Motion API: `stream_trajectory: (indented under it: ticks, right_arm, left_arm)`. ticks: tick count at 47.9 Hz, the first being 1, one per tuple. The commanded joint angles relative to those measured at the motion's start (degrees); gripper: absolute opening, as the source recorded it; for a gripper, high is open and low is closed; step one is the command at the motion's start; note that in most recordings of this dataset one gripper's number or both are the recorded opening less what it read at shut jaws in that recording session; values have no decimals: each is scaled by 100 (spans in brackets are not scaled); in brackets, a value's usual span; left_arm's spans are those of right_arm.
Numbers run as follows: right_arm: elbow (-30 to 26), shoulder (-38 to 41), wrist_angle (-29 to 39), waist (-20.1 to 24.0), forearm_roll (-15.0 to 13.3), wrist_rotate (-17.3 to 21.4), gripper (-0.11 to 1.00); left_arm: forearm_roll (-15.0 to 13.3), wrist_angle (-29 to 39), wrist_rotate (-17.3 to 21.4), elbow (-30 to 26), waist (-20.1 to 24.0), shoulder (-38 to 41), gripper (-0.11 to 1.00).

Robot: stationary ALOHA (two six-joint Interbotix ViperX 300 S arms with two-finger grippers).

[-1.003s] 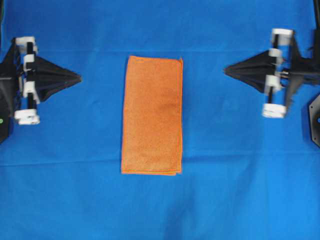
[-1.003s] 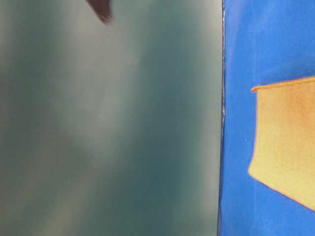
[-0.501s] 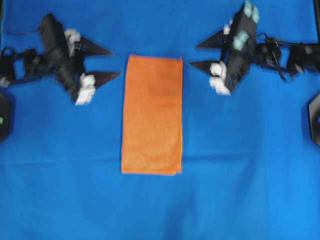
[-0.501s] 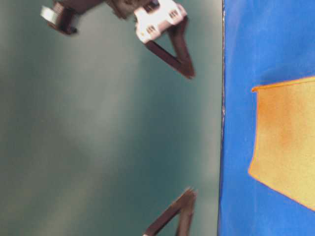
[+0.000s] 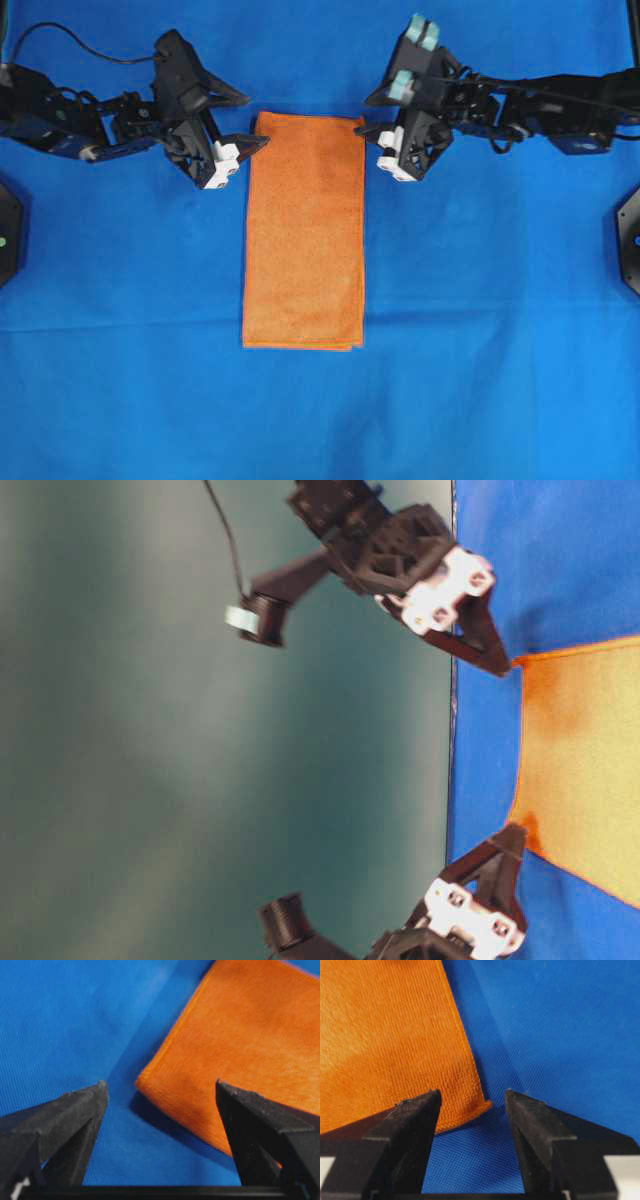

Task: Fold a vertical towel.
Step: 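Lower both grippers and pinch the towel's top left and right corners, then lift the top edge and pull both grippers toward the bottom edge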

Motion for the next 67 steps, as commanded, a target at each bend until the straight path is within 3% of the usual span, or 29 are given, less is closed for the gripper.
stream_trajectory:
  ticks: [1,12,16,20,26,29,51,67]
  right_arm:
    - [-158,62,-18,-9,-18,-9,58]
    - [-220,246,-18,-44,-26,-9,58]
    - [-220,246,-18,-44,-26,-9,56]
    - [-220,246,9,-35,-26,-9,47]
    - [-220,246,114,9,-88,-18,16]
    - [-211,246,141,44,-141,-18,3]
    - [-237,132,114,-123,-167,-9,3]
    - [-325,-53,97,-633,-246,-18,3]
  left_arm:
    - [0,-62,0,-176,35,26,82]
    - [0,26,9,-299,26,123,75]
    - [9,185,26,-343,0,141,59]
    - [35,299,88,-360,-53,158,34]
    - [26,352,114,-352,-132,193,3]
    - [35,352,114,-334,-149,193,2]
    - [35,360,246,-352,53,-62,3]
    - [35,510,765,-624,580,-202,2]
